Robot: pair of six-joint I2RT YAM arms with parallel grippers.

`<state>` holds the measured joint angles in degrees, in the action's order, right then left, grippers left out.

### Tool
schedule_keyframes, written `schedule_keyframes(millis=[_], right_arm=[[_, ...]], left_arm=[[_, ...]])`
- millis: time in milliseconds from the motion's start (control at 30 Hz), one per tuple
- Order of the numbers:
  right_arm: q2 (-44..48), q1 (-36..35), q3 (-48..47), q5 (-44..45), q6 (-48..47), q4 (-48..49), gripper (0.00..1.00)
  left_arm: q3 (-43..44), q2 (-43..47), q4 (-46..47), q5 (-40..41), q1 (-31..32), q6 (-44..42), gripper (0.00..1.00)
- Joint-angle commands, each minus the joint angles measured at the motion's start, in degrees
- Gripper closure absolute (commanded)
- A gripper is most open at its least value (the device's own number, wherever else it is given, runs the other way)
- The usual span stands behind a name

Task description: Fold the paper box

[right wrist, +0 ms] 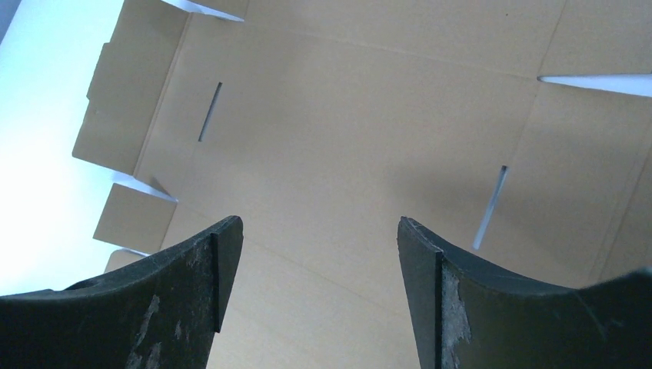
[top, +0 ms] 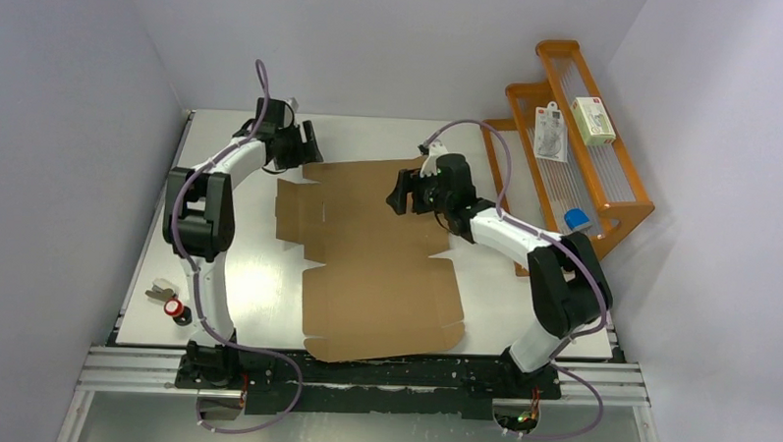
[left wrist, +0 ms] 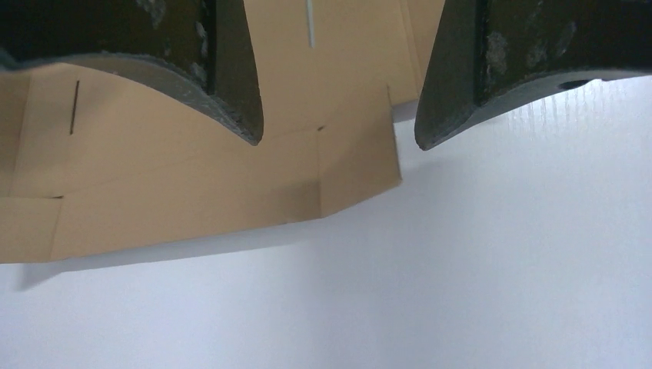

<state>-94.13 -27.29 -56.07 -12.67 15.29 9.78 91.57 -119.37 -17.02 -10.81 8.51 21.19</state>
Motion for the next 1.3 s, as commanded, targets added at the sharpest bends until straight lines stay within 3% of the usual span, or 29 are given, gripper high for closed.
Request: schedule_keyframes(millis=[0,300,400,533,733,1000,1267], right_arm=[[-2.14,1.52,-2.93,-3.72,-1.96,0.21,0.22],[-6.87,3.17,-9.48,-4.83,-4.93,-0.87,0.22],[-8.54,4.25,-12.57,-5.32,-6.42,-2.52,0.22],[-10.68,5.54,-17.06,-6.85,-10.45,-4.69,0.22],[-16.65,8.66,-27.57,-14.47,-20.08,-14.50,0.19],[-26.18,10.43,-43.64,-18.55,-30.28,-28.39,0.19],[-32.70,10.92,-51.01,-24.87,-36.73,-36.34,0.19]], left_arm=[[2.65,-4.12,-0.15,-5.51,-2.49,-1.76,0.24],[6.34,-9.73,4.59,-17.73,-3.32,-3.59,0.43],[5.97,-9.56,6.05,-19.94,-3.32,-5.22,0.54],[3.51,-8.68,11.05,-23.16,-3.32,-7.61,0.75],[1.14,-7.31,16.44,-29.42,-3.24,-11.03,0.90],[-2.41,-3.78,21.07,-34.97,-1.84,-13.56,0.92],[-3.89,-1.64,22.45,-35.50,0.28,-14.24,0.92]])
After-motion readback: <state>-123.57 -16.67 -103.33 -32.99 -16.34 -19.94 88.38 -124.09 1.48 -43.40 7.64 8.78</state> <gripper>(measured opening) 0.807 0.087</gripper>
